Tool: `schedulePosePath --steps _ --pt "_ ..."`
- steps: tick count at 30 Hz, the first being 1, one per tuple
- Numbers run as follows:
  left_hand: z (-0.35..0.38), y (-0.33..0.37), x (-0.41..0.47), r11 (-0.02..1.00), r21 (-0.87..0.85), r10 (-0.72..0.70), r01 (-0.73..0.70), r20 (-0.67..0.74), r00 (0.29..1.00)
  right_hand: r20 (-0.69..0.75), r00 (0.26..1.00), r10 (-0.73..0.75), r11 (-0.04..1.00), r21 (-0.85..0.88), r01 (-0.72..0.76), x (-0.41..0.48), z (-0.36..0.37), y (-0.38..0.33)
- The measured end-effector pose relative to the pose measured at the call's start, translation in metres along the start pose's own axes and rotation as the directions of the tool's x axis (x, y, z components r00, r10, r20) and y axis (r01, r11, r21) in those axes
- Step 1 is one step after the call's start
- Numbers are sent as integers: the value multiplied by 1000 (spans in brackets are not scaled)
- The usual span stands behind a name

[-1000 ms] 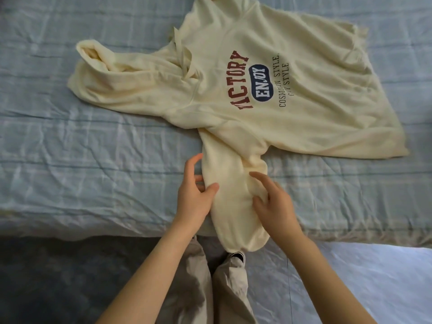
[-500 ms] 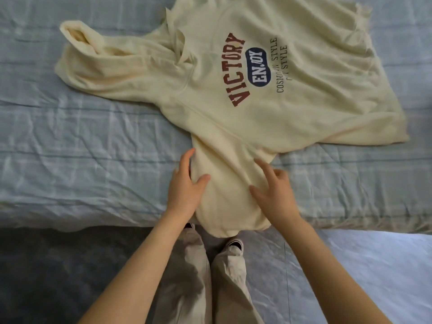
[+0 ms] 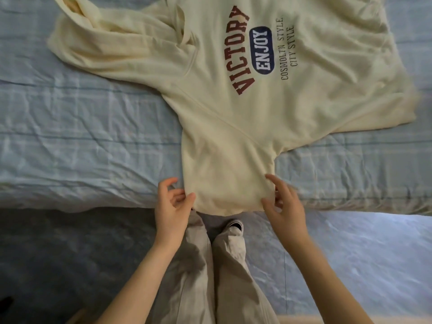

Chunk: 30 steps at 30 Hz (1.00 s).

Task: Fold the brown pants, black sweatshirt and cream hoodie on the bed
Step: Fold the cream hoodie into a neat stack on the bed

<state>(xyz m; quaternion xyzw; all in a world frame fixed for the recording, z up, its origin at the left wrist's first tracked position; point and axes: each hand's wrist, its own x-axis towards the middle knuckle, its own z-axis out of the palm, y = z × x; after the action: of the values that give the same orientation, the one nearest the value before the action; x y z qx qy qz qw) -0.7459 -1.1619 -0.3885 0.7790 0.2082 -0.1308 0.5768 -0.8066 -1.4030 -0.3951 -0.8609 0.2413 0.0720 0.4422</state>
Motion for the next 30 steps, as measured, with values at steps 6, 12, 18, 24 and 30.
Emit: schedulePosePath --steps 6,12,18,24,30 --pt "13 -22 -24 1000 -22 -3 1 -77 997 37 999 21 994 106 -25 -32 16 21" --pt "25 -32 -32 994 -99 -42 46 43 998 159 987 -19 997 71 7 -29 17 28" --pt "15 -34 -41 997 -75 -11 24 173 985 217 976 -14 977 210 -32 -35 9 34" --pt "1 -21 -39 996 24 -84 81 383 920 363 931 45 932 320 -169 -52 -9 24" --pt "-16 48 -33 991 -130 22 20 314 949 183 982 37 927 362 -103 -42 -57 -31"
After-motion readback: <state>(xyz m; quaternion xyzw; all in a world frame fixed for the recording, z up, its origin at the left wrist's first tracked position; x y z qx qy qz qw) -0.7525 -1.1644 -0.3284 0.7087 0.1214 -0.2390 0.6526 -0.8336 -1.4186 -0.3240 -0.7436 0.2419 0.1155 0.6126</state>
